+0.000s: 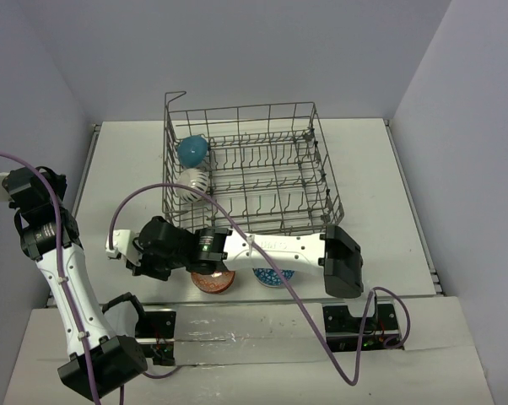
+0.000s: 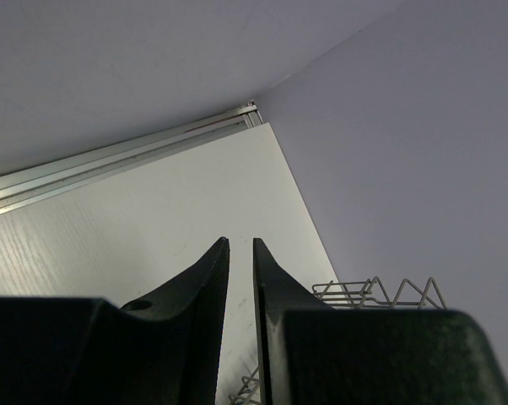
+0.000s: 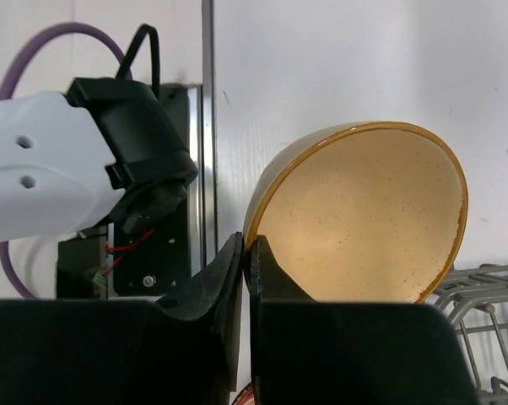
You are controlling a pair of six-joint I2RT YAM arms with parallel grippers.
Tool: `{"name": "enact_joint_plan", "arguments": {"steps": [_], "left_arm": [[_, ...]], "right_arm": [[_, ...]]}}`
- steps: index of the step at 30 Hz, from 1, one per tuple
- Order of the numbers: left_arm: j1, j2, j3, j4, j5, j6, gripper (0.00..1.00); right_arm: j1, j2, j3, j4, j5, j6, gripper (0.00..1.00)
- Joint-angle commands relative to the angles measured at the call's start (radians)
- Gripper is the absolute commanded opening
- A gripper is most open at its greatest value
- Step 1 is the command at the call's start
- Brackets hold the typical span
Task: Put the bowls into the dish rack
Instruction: Pick up the bowl from the corner of the board, then turn the bowl upside down over the dish rack.
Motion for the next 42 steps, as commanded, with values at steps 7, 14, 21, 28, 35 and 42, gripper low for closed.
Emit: {"name": "enact_joint_plan", "arguments": {"steps": [7,14,21,28,35,42], "left_arm": [[0.006,-0.009,0.008,0.023,0.006,0.02,0.23],[0.006,-0.004,0.008,0.022,0.003,0.019,0.22],[0.006,0.0,0.006,0.025,0.008,0.019,0.22],[0.006,0.002,0.003,0.028,0.011,0.02,0.22],[-0.002,0.002,-0.002,0.031,0.015,0.022,0.22],[-0.02,0.003,-0.003,0.033,0.005,0.028,0.22]], "right_arm": [[0.003,-0.138,0.018,0.097,-0.02,0.002,0.0],[0.002,-0.201,0.0,0.118,-0.038,0.005,0.0],[0.003,-0.238,-0.014,0.125,-0.011,-0.006,0.0],[-0.009,-0.276,-0.032,0.121,0.028,-0.023,0.0],[-0.047,-0.34,-0.072,0.129,0.071,-0.029,0.0],[-0.127,-0.403,-0.132,0.14,0.072,-0.012,0.0]]}}
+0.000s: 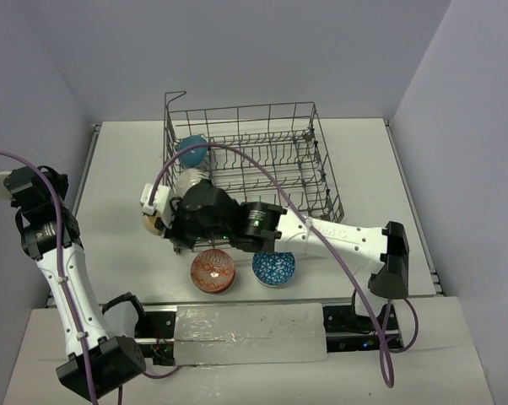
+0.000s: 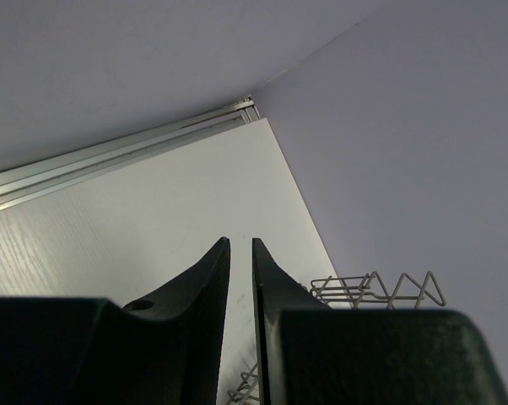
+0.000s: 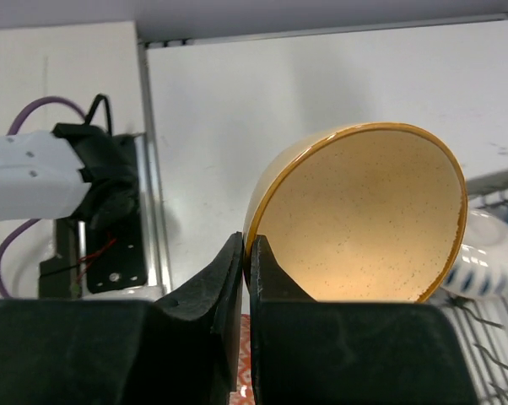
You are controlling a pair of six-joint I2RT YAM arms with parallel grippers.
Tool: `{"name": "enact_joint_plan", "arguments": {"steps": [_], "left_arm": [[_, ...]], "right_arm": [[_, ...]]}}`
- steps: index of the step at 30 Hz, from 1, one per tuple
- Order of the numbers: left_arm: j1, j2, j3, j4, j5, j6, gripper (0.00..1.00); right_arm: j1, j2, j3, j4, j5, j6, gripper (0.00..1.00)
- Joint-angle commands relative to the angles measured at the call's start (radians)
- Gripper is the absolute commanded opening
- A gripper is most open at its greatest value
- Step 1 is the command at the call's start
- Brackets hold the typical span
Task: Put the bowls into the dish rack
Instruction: Turn the bowl upside down over the dish rack.
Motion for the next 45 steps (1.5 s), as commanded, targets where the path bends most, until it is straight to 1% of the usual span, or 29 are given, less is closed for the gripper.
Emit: {"name": "enact_joint_plan", "arguments": {"steps": [1,8,20,26,28,35,45], "left_arm": [[-0.01,0.001,-0.003,0.034,0.004,0.029,0.22],[-0.021,0.006,-0.005,0.035,0.006,0.03,0.22],[-0.027,0.012,-0.002,0.034,0.012,0.035,0.22],[-0.027,0.011,-0.003,0.037,0.016,0.037,0.22],[-0.027,0.011,-0.003,0.037,0.02,0.037,0.22],[-0.027,0.015,-0.002,0.037,0.027,0.037,0.22],[-0.027,0.017,0.001,0.034,0.039,0.035,0.22]], "right_arm": [[-0.038,-0.11,-0.009,0.117,0.028,-0.005,0.0],[-0.13,-0.139,-0.038,0.116,0.021,0.007,0.0],[-0.285,-0.141,-0.076,0.142,-0.075,0.074,0.0],[-0.354,-0.132,-0.111,0.169,-0.12,0.142,0.0],[-0.362,-0.127,-0.118,0.176,-0.137,0.163,0.0],[-0.431,-0.072,-0.153,0.225,-0.214,0.317,0.0],[-0.455,-0.014,-0.13,0.252,-0.252,0.393,0.0]]}}
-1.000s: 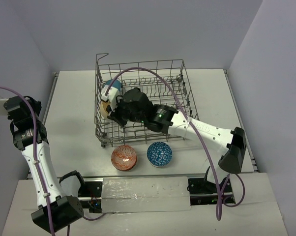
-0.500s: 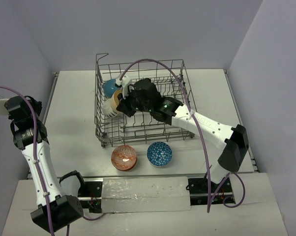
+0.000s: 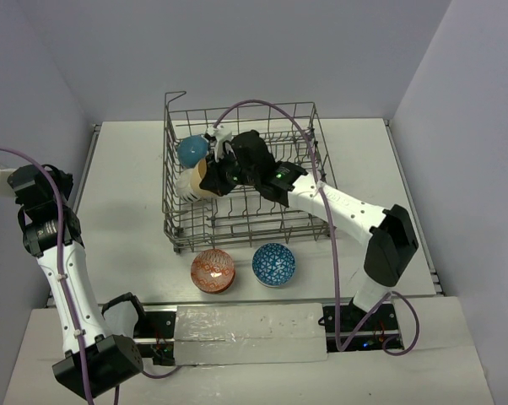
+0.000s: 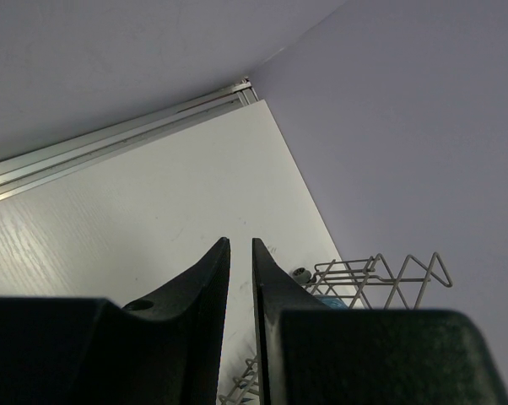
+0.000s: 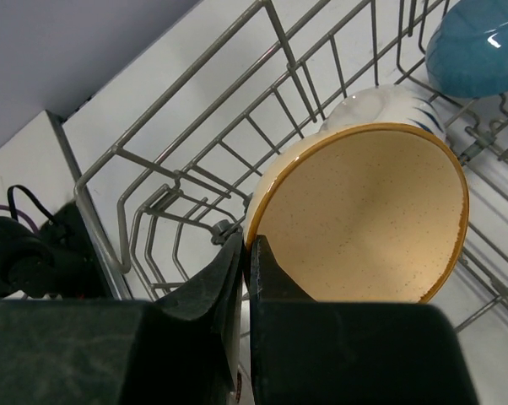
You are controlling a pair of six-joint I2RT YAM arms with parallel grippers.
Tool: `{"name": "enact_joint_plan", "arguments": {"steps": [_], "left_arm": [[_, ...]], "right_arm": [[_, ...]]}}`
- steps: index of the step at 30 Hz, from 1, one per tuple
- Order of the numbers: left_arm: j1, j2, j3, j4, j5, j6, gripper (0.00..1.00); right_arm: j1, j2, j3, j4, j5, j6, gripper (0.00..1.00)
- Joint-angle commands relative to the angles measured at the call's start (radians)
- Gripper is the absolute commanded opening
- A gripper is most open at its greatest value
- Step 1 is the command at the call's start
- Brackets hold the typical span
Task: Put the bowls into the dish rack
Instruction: Turn the bowl upside down over the dish rack.
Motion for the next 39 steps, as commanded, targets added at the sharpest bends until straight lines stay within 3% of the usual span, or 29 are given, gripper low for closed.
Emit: {"name": "enact_joint_plan", "arguments": {"steps": [1,18,39], "left_arm": [[-0.002,0.004,0.007,0.031,0.015,0.015,0.22],[-0.003,-0.002,0.007,0.031,0.019,0.012,0.22],[-0.003,-0.002,0.007,0.033,0.022,0.012,0.22]], "right_arm": [[-0.007,-0.003,0.03,0.135,-0.042,0.053,0.0],[-0.009,0.117,0.036,0.23,-0.073,0.244,0.0],[-0.007,0.105,-0.073,0.365,-0.145,0.423,0.0]]}}
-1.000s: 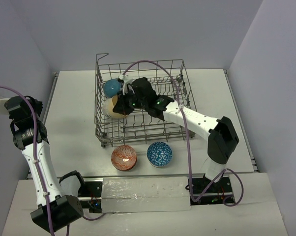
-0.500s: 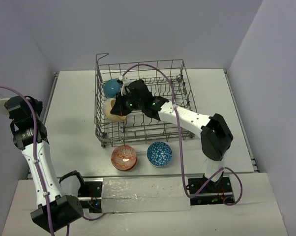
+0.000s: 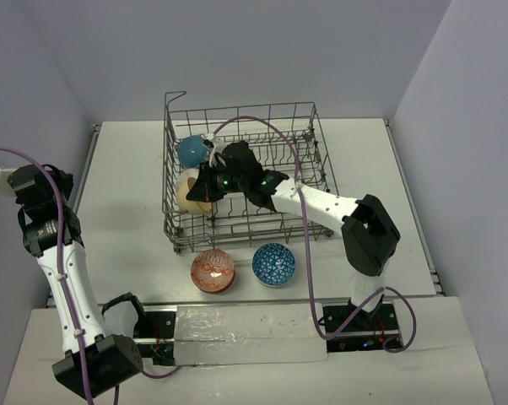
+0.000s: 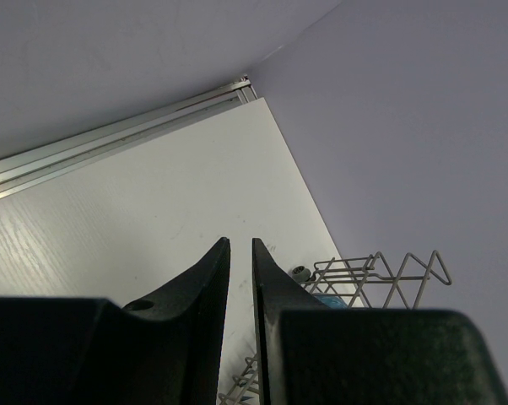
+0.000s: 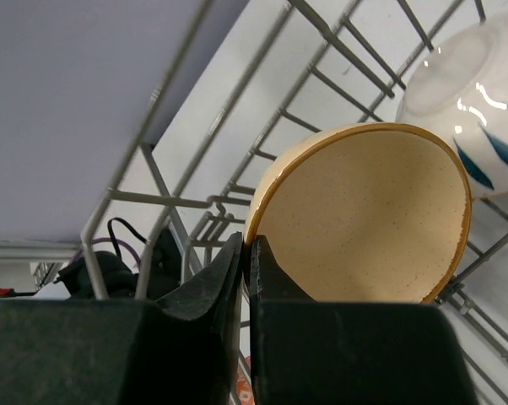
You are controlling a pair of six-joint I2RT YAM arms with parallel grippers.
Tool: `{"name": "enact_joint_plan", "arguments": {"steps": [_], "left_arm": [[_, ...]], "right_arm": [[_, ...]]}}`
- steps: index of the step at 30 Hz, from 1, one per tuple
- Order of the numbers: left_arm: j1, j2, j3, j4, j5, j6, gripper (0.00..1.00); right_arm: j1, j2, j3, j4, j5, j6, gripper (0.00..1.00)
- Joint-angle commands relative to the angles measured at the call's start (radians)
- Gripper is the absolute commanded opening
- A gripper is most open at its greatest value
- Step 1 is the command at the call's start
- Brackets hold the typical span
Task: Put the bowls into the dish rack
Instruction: Turn the bowl upside down over the dish rack.
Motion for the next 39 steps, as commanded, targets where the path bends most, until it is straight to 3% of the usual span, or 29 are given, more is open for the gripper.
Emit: {"name": "enact_joint_plan", "arguments": {"steps": [1,24,39], "left_arm": [[-0.002,-0.003,0.007,0.034,0.014,0.011,0.22],[-0.002,-0.005,0.004,0.036,0.024,0.009,0.22],[-0.005,0.0,0.006,0.038,0.041,0.008,0.22]], "right_arm": [[-0.004,-0.038,-0.019,0.149,-0.022,0.048,0.0],[0.016,-0.072,-0.161,0.402,-0.077,0.26,0.0],[0.041,-0.071,-0.221,0.494,-0.034,0.338,0.0]]}}
